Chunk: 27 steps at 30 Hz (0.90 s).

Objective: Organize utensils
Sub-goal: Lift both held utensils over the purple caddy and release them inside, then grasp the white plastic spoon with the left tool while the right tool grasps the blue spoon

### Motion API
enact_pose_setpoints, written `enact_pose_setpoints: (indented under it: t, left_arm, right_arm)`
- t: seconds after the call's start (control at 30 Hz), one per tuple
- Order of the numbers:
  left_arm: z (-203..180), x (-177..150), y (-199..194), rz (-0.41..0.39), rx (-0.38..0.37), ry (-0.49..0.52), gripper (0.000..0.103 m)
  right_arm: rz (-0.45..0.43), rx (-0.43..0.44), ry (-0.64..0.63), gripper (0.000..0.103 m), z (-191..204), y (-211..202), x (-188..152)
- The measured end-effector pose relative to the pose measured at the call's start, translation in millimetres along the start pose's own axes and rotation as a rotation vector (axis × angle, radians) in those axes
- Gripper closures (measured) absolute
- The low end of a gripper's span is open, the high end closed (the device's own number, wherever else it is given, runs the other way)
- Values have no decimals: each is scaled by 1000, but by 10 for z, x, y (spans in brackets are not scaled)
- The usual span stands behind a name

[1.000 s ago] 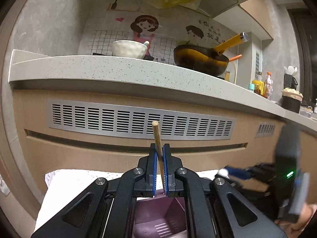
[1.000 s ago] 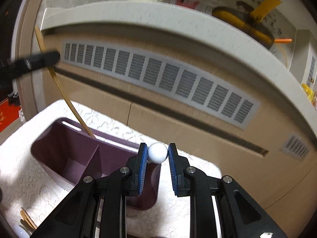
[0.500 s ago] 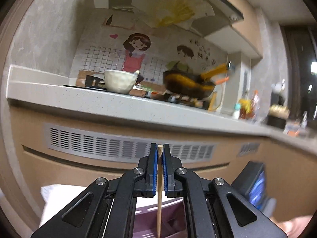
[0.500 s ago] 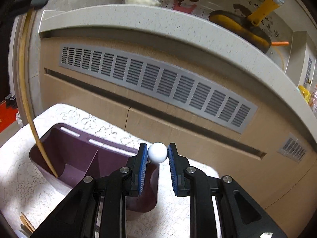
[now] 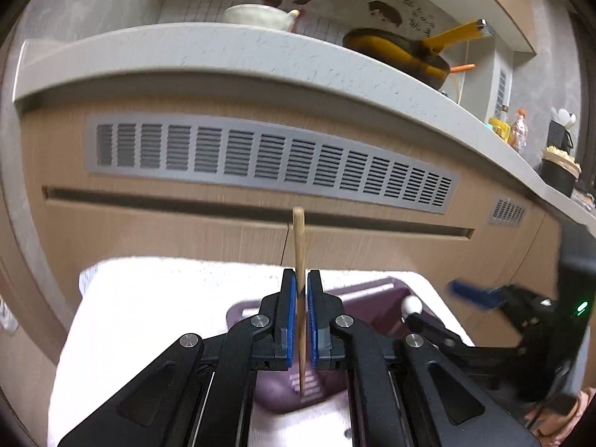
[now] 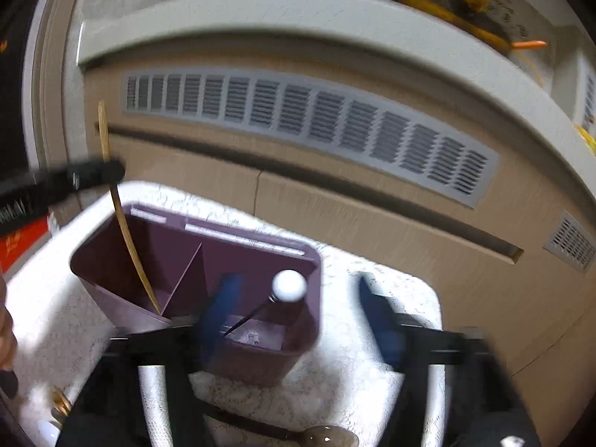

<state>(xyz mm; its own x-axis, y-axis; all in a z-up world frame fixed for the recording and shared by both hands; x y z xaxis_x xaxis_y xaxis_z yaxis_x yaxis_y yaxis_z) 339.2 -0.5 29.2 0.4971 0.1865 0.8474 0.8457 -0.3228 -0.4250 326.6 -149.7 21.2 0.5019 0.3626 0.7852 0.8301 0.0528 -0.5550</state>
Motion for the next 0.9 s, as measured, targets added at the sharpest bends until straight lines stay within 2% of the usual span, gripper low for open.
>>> enact_pose_setpoints:
  t: [0.07, 0.13, 0.2, 0.27, 0.33, 0.43, 0.5, 0.73, 0.83, 0.9]
  left_arm:
    - [32, -23, -114, -8, 1, -15, 91]
    - [53, -28, -284, -34, 13, -19, 65]
    - [64, -27, -440, -61, 22, -17, 44]
    - [41, -72, -619, -88, 28, 9, 43]
    - [-6, -170, -733, -76, 34, 49, 41]
    - [-46, -341, -812, -33, 14, 68, 39]
    - [-94, -516, -802, 35, -28, 79, 39]
    - [-300, -1299, -646, 374, -212, 166, 39]
    - [-367, -1553, -707, 459, -247, 242, 39]
    - [-411, -1665, -776, 478, -242, 299, 39]
  right_arm:
    - [-45, -15, 19, 17, -68, -175, -7]
    - [-67, -24, 25, 11, -119, -351, -47]
    - [-75, -24, 34, 3, -145, -480, -123]
    - [-76, -20, 44, 1, -162, -563, -229]
    - [-48, -20, 46, 1, -169, -598, -369]
    - [13, 28, 60, 1, -150, -599, -603]
    - [46, 47, 73, 1, -125, -613, -741]
    - [139, 93, 47, 1, 9, -645, -1195]
    - [167, 108, 17, 2, 105, -697, -1352]
    - [186, 125, 14, 3, 157, -711, -1421]
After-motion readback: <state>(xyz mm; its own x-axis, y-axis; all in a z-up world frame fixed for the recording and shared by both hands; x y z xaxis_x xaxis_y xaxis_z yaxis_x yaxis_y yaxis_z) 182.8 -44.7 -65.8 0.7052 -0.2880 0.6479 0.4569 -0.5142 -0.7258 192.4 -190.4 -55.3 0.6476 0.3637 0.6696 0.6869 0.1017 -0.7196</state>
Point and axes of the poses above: each gripper's, at about its wrist camera, not at the fingertips, and y roughly the way its jaws point, z to its left, x to its top, the point moved 6 cm from there along y, roughly the way its jaws point, and after that the axes turned 6 degrees about -y, right-handed, at the moved point
